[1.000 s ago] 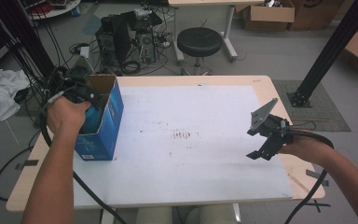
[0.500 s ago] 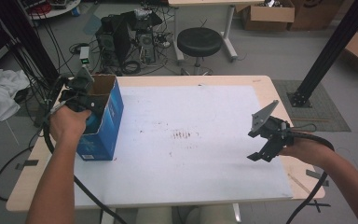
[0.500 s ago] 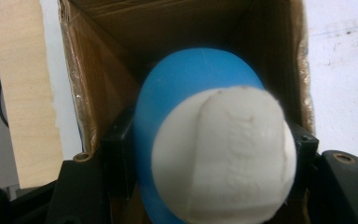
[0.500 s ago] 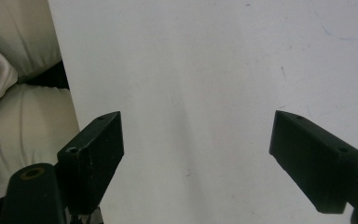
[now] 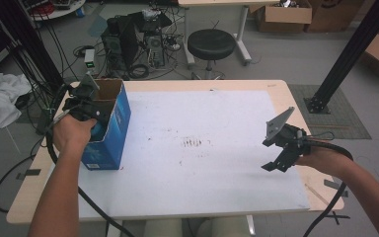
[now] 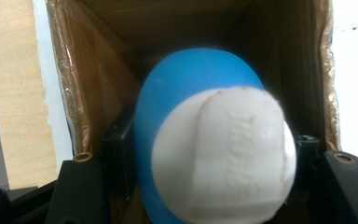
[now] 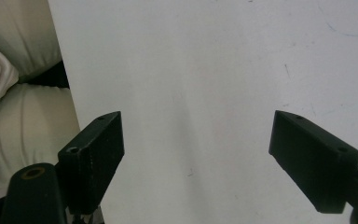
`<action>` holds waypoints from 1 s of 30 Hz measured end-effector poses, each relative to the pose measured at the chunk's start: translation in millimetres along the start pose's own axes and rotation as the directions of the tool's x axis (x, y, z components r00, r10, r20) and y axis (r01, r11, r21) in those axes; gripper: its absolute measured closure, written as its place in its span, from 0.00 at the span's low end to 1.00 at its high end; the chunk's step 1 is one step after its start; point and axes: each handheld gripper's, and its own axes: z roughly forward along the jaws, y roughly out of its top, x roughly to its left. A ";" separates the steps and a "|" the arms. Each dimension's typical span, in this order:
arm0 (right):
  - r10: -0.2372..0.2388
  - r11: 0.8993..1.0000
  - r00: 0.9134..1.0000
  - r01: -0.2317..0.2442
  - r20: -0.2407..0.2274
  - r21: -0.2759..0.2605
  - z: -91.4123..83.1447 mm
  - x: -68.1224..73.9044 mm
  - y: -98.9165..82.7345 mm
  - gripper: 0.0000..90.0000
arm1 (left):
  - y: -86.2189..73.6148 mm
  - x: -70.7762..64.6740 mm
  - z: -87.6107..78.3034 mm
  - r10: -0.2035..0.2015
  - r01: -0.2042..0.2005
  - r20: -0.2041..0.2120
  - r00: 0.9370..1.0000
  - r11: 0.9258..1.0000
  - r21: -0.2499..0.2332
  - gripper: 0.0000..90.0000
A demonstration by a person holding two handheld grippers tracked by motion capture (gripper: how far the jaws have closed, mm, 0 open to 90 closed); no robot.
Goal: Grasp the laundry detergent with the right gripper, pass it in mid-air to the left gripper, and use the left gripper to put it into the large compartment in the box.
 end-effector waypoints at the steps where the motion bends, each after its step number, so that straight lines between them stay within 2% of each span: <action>1: 0.001 1.000 1.000 -0.001 0.000 0.000 -0.2 0.1 0.2 0.20 | 0.1 0.5 0.0 -0.001 0.001 0.001 1.000 1.000 0.002 0.42; 11: -0.001 1.000 1.000 0.001 -0.008 0.003 3.7 0.5 0.3 0.20 | -0.5 6.9 1.4 -0.026 0.026 0.013 1.000 1.000 -0.001 0.42; 30: -0.008 1.000 1.000 0.008 -0.007 0.004 4.3 1.7 3.1 0.20 | 0.1 7.6 -3.0 -0.033 0.033 0.038 0.999 0.999 -0.008 0.35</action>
